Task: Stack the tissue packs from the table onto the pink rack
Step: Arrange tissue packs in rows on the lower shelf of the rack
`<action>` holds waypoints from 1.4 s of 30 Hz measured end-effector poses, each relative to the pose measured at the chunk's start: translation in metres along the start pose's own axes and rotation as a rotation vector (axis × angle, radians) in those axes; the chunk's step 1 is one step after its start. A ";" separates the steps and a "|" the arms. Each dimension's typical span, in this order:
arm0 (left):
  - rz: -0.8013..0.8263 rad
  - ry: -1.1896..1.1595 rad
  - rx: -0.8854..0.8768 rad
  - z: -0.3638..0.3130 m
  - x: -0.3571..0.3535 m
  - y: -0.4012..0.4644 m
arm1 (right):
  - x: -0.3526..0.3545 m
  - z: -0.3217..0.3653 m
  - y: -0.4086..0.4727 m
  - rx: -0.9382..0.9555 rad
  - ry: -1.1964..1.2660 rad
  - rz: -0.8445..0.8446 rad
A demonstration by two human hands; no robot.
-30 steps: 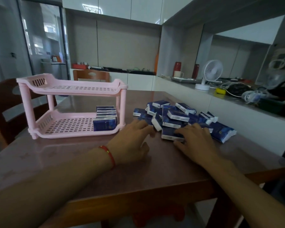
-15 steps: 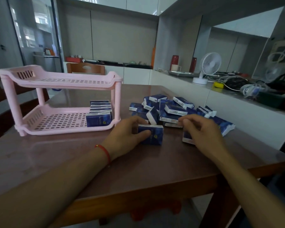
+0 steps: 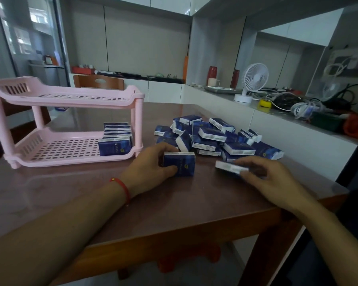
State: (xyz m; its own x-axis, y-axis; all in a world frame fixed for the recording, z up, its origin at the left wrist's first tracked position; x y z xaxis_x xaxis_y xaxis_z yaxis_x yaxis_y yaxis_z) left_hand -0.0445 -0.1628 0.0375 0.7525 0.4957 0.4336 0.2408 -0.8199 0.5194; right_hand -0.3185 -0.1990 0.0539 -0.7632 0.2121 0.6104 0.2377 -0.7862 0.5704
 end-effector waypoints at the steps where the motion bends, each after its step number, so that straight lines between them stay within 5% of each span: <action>1: -0.008 0.000 -0.004 -0.001 0.001 0.000 | 0.002 0.005 0.001 -0.038 0.104 -0.026; 4: -0.027 -0.008 -0.012 -0.003 0.005 -0.001 | -0.001 0.016 0.003 -0.145 0.294 -0.020; 9: 0.049 -0.049 0.042 -0.002 -0.001 -0.002 | -0.039 0.044 0.008 -0.055 0.216 0.125; 19: 0.097 -0.058 0.017 -0.005 -0.008 -0.009 | -0.072 0.079 0.021 0.095 0.041 -0.058; 24: 0.098 -0.083 0.026 -0.006 -0.004 -0.008 | -0.092 0.074 0.014 0.068 0.119 0.112; 31: 0.101 -0.108 -0.006 -0.021 0.011 -0.013 | -0.086 0.083 0.018 0.058 0.229 0.067; 37: 0.093 -0.063 0.003 -0.028 0.073 -0.017 | -0.093 0.132 0.021 0.090 0.420 0.157; 42: -0.114 0.038 0.115 0.010 0.171 -0.025 | -0.111 0.144 0.054 0.026 0.419 0.099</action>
State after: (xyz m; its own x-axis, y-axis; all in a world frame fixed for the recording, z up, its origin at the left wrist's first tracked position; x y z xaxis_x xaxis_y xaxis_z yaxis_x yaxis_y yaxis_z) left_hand 0.0846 -0.0601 0.0914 0.6930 0.5962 0.4054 0.3936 -0.7839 0.4801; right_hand -0.1344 -0.1816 0.0957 -0.9128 -0.1223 0.3897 0.3331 -0.7750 0.5370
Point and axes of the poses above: each hand's wrist, its own y-axis towards the middle knuckle, its own x-axis out of the back of the hand, z = x × y, the point moved 10 cm from there along y, towards the middle knuckle, and after that the axes turned 15 degrees about -z, right-handed, at the moved point
